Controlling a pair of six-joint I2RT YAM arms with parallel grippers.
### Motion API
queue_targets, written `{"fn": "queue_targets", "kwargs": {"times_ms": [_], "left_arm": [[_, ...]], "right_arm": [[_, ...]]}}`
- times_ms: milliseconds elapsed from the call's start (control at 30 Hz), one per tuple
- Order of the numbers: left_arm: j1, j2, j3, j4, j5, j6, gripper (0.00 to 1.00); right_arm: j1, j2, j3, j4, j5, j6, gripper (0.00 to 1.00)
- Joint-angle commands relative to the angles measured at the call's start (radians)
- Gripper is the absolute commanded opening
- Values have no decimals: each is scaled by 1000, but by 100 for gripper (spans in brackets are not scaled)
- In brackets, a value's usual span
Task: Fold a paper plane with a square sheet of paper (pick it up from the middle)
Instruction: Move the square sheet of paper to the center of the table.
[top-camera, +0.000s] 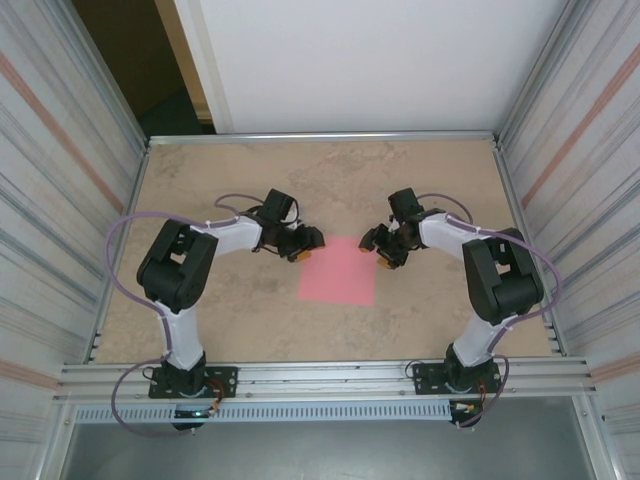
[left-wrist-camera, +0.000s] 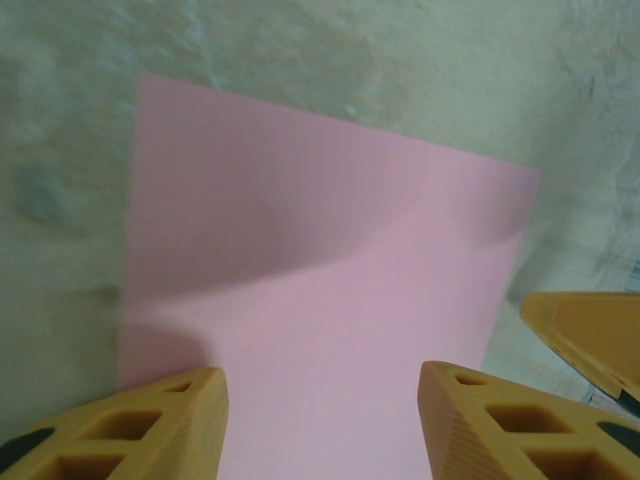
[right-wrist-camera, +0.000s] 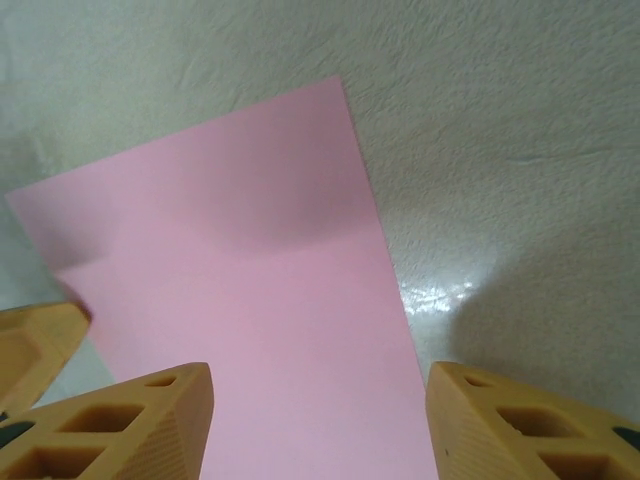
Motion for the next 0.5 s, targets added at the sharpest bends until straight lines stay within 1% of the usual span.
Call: {"fn": "queue_targets", "kwargs": {"times_ms": [0, 133, 467], "left_arm": [[-49, -62, 36, -54, -17, 29, 56], [-84, -52, 12, -67, -48, 14, 60], [-82, -65, -22, -92, -90, 19, 72]], "right_arm": [[19, -33, -21, -14, -77, -51, 54], [39, -21, -27, -27, -61, -61, 50], [54, 33, -30, -26, -59, -78, 49]]}}
